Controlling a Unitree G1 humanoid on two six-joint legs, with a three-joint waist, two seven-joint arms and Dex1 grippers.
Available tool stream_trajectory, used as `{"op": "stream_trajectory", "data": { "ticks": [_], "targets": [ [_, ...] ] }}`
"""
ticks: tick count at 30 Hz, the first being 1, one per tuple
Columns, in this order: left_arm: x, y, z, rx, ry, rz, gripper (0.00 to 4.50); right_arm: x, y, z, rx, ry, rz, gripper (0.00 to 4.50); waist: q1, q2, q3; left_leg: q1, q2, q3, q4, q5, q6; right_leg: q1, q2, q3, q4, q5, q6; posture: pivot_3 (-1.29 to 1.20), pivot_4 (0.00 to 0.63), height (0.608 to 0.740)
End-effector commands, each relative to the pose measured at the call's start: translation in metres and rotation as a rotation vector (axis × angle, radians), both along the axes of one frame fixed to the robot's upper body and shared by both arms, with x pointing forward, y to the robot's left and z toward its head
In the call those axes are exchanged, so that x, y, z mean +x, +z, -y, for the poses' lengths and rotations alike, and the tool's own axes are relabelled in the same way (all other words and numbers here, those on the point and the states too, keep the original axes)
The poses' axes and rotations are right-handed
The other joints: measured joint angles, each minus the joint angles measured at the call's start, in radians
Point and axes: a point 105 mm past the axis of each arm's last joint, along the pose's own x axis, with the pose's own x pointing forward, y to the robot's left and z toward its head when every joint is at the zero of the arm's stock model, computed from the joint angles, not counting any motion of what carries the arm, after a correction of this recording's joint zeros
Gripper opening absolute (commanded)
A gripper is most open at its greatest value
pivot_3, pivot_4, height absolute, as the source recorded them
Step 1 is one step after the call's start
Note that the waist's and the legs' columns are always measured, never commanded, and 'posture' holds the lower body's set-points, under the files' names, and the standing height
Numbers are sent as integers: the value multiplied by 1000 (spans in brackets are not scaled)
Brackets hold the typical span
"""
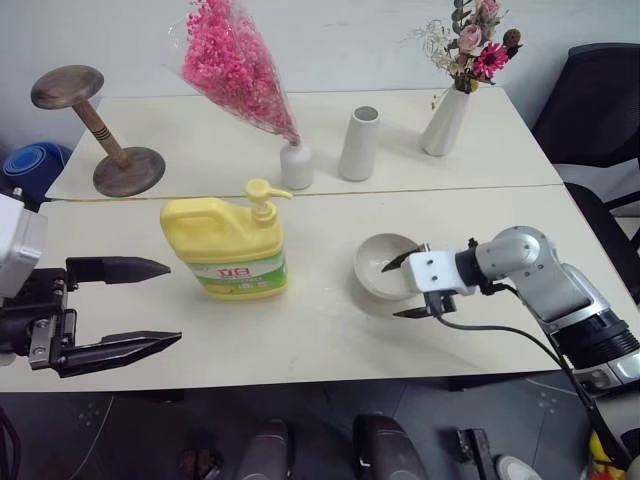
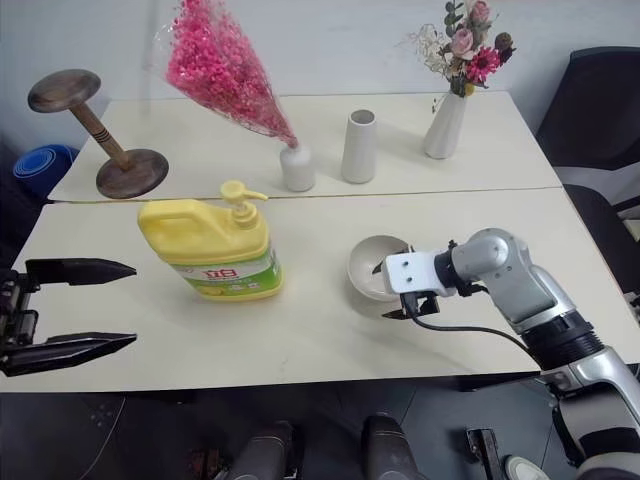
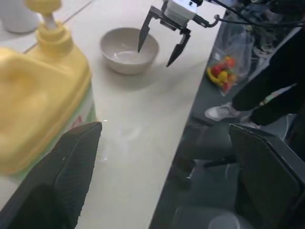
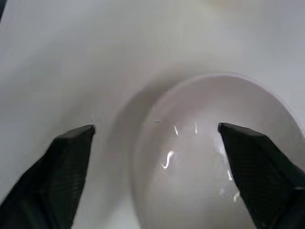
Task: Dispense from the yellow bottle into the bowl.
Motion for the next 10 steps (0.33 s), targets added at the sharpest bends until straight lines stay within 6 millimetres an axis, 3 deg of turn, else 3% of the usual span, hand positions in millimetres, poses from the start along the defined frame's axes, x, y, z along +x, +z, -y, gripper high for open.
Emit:
{"op": "stream_trajectory", "data": {
  "ticks": [1, 5, 10],
  "targets": [
    [-2, 14, -13, -30, 54, 64, 4500, -4, 53, 31, 90, -47, -47, 4469, 1, 1, 1, 0, 0, 0, 0, 0, 0, 0, 0, 0, 0, 0, 0, 0, 150, 740],
    [-5, 27, -30, -57, 138, 97, 4500, -18, 89, 73, 171, -152, -218, 4469, 1, 1, 1, 0, 0, 0, -2, 0, 1, 0, -1, -1, -2, 0, 0, 0, 150, 740],
    [-7, 38, -45, -43, 207, 127, 4500, -13, 108, 102, 258, -277, -240, 4469, -4, 0, 1, 1, 1, 1, -2, -1, 1, 0, -4, 0, -3, 0, 0, 0, 150, 740]
  ]
}}
